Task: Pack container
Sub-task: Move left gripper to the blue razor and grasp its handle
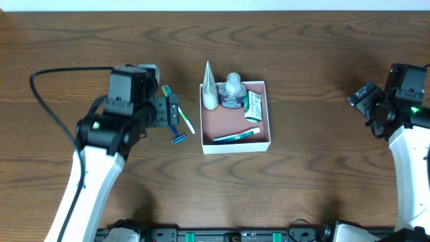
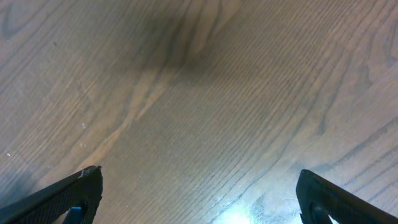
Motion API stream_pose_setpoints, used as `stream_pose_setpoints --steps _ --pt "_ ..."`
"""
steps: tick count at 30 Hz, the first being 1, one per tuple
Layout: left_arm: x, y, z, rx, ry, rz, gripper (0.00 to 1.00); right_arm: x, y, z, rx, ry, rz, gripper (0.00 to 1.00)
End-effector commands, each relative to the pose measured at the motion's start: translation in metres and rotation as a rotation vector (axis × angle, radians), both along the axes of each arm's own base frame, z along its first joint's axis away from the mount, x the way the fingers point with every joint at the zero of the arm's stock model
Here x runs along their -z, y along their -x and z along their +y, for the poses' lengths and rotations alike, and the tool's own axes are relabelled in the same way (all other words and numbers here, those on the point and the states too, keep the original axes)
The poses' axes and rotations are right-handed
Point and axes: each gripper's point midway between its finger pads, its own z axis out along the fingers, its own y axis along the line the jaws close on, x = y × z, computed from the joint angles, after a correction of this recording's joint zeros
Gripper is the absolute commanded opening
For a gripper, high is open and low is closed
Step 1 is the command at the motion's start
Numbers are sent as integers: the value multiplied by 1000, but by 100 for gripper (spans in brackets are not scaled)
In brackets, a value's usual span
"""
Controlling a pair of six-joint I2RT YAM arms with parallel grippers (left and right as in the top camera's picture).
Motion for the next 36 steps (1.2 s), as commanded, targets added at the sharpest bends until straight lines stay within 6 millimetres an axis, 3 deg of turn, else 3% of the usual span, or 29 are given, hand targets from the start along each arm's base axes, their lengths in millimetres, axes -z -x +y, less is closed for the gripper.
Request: stream_pose_setpoints --steps 1,9,13,26,36 --pt "31 -14 2 -71 11 92 91 -3 -1 -4 1 17 -1 99" --pt "107 -27 3 -207 25 312 88 -3 -1 -4 0 18 -1 99" --pt "130 -22 6 -263 28 398 72 -3 -1 -4 1 17 -1 99" --pt "173 -6 -8 -293 87 583 71 -3 -1 -4 1 17 -1 99" --pt "202 5 -3 -321 62 684 71 -3 -1 -4 1 17 -1 99"
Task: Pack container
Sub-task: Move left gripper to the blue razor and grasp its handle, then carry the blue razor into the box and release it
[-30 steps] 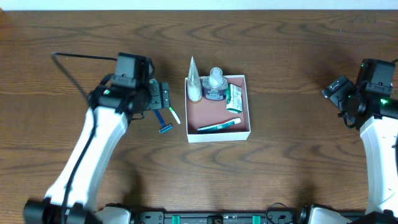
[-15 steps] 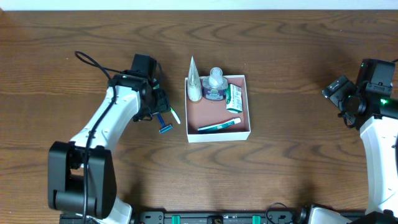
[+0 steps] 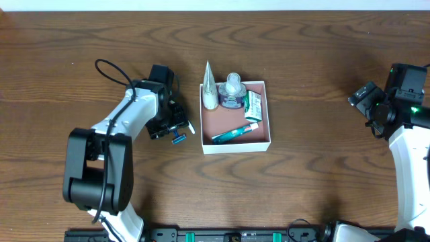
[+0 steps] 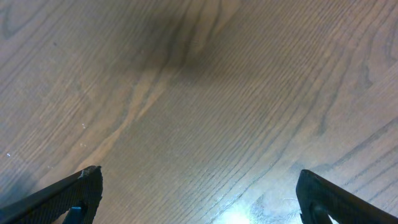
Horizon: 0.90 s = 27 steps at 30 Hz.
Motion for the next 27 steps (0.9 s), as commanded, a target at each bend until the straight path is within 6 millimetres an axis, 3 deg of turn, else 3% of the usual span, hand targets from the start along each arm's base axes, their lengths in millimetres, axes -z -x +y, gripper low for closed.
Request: stream_pose_setpoints --steps 1,5,10,14,22,27 --pt "10 6 6 -30 1 50 71 -3 -1 -4 1 17 -1 99" --pt "20 10 11 -45 -6 86 69 -3 -1 -4 0 18 -1 99" --pt "27 11 13 -49 -9 104 50 -3 -1 -4 0 18 -1 99" --pt "27 9 13 -49 -8 95 43 -3 -1 -4 1 17 -1 99" --pt "27 6 12 -44 -6 84 12 -3 -1 -4 0 18 -1 99" --pt "27 6 12 -30 -4 79 6 -3 -1 -4 1 17 -1 99"
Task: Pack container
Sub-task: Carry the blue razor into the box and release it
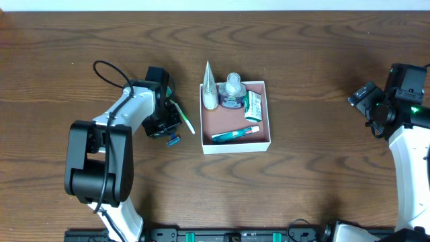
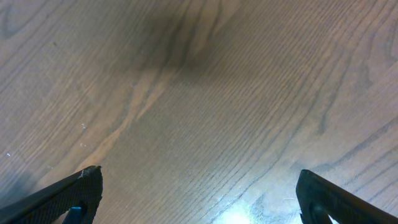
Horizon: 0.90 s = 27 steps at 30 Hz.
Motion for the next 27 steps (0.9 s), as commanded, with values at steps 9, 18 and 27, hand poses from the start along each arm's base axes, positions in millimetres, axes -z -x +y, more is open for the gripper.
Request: stream_pose_setpoints --steps 9,18,27 --pt "2 2 2 66 -4 13 6 -3 -1 -4 0 17 -1 99" --pt "-82 -16 5 144 11 -166 6 -3 -1 -4 0 17 -1 99" --pt "-204 -10 -29 322 201 -558 6 -3 -1 -4 0 17 -1 99"
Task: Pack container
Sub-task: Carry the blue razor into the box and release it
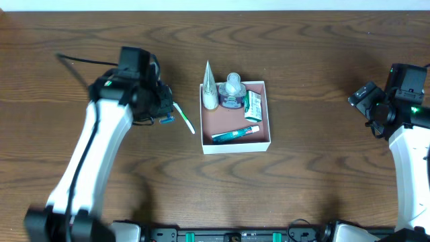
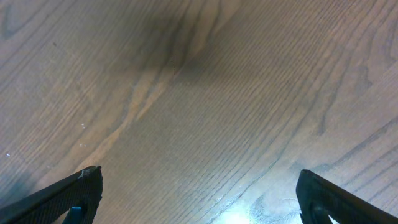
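A white open box [image 1: 265, 114] stands mid-table and holds a clear bottle [image 1: 232, 93], a green packet [image 1: 252, 105] and a teal toothpaste tube [image 1: 235, 134]. A white cone-shaped tube [image 1: 209, 87] stands at its far left corner. My left gripper [image 1: 163, 111] hangs left of the box, shut on a blue razor [image 1: 166, 120]. A white and green toothbrush [image 1: 183, 119] lies on the table between the gripper and the box. My right gripper [image 1: 363, 101] [image 2: 199, 186] is open over bare wood at the far right.
The dark wooden table [image 1: 302, 54] runs to all edges of the overhead view. The left arm's black cable [image 1: 87, 60] loops behind its wrist. The right wrist view shows only wood grain between the fingers [image 2: 81, 190].
The left arm, then stretched low with its gripper at the razor on the table, now stands raised. The razor has left its spot on the wood and shows at the gripper. The right arm is unchanged.
At first my left gripper hovered over the toothbrush and razor lying left of the box. Then it was down beside them, the razor just below its fingers. Now it is up with the razor, and the toothbrush stays on the table. The right gripper stayed open throughout.
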Motion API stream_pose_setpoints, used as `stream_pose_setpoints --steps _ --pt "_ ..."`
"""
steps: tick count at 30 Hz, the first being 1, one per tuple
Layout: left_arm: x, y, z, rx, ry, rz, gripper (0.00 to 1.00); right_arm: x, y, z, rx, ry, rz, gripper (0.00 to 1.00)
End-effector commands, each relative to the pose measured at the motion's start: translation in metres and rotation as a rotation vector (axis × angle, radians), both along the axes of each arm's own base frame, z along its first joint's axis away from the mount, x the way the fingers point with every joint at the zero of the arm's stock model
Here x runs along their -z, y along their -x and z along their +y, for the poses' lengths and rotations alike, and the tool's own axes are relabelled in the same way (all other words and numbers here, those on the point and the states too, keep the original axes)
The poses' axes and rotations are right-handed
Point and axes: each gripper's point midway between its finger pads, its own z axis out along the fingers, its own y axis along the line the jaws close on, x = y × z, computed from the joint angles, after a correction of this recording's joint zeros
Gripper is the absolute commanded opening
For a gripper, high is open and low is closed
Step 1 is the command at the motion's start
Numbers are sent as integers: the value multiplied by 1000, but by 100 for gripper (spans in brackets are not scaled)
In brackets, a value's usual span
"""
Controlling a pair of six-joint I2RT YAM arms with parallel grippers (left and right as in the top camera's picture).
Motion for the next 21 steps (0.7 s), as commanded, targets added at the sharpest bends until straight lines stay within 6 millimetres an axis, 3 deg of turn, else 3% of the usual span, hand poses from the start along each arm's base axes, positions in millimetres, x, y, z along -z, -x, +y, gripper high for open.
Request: stream_pose_setpoints --steps 1,6,11,15,21 --pt "-52 10 -25 193 103 -178 6 -3 -1 -4 0 16 -1 99" --pt "-111 33 -60 433 168 -426 6 -3 -1 -4 0 16 -1 99" --pt "-141 43 -94 549 195 -565 6 -3 -1 -4 0 17 -1 99" --pt "-138 44 -123 683 182 -622 6 -3 -1 -4 0 17 -1 99" --pt "-97 45 -161 962 89 -624 6 -3 -1 -4 0 17 -1 99"
